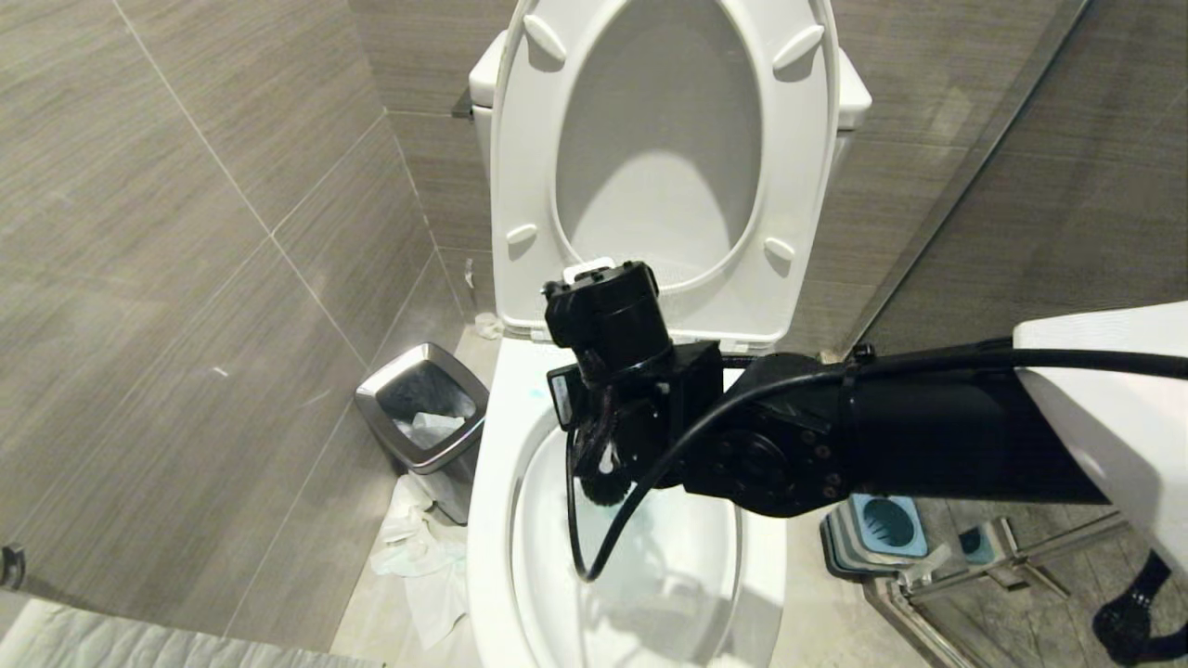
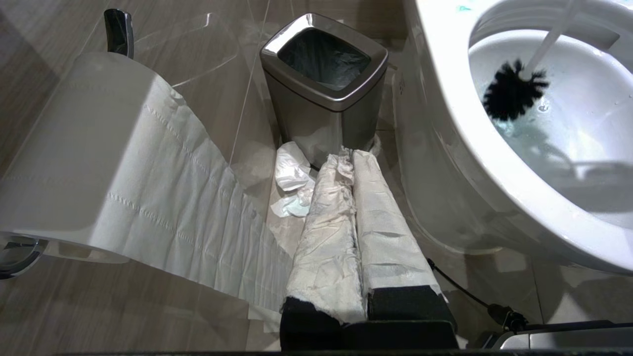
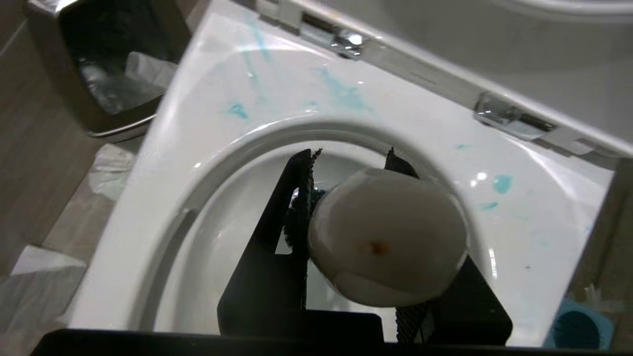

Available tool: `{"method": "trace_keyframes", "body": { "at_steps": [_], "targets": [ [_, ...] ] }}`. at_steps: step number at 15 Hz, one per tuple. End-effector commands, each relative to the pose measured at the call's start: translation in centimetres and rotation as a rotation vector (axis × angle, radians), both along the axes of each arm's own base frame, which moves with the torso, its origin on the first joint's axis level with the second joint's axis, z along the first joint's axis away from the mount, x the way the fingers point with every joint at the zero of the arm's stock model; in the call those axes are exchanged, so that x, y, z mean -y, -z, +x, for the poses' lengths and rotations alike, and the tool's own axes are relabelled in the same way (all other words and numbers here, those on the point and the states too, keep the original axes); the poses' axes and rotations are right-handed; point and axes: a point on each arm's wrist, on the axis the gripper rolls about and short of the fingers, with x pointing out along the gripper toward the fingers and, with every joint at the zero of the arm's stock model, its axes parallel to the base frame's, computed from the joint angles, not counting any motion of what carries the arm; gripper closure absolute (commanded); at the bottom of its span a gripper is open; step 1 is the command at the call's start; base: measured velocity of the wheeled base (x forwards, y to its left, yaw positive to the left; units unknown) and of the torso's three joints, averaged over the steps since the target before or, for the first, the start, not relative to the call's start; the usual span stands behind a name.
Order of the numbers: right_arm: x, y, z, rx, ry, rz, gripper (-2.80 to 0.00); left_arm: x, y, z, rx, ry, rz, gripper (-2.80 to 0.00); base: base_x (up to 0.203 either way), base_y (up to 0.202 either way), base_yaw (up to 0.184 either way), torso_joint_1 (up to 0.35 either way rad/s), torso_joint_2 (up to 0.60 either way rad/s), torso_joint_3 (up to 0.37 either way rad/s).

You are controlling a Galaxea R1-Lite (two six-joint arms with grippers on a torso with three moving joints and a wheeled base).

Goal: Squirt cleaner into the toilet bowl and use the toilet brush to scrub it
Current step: Scrub the toilet bowl

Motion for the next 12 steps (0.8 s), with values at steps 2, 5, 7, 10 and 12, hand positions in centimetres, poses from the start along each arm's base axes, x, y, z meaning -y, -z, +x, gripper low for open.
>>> {"method": "trace_keyframes", "body": {
  "at_steps": [2, 5, 7, 10, 12],
  "targets": [
    [2.2, -1.5, 0.9, 0.017, 0.044, 0.013, 0.00, 0.0, 0.0, 0.0, -0.002, 0.000, 0.000, 0.00, 0.000, 0.000, 0.000, 0.000, 0.00, 0.000],
    [4.1, -2.4, -0.5, -0.001, 0.043, -0.005, 0.00, 0.0, 0.0, 0.0, -0.002, 0.000, 0.000, 0.00, 0.000, 0.000, 0.000, 0.000, 0.00, 0.000],
    [5.6, -2.4, -2.0, -0.023, 0.039, -0.023, 0.00, 0.0, 0.0, 0.0, -0.002, 0.000, 0.000, 0.00, 0.000, 0.000, 0.000, 0.000, 0.00, 0.000],
    [6.5, -1.6, -5.1, -0.071, 0.004, -0.022, 0.00, 0.0, 0.0, 0.0, -0.002, 0.000, 0.000, 0.00, 0.000, 0.000, 0.000, 0.000, 0.00, 0.000],
    [5.8, -0.8, -7.5, -0.104, -0.038, 0.004, 0.00, 0.0, 0.0, 0.0, -0.002, 0.000, 0.000, 0.00, 0.000, 0.000, 0.000, 0.000, 0.00, 0.000]
  ]
}}
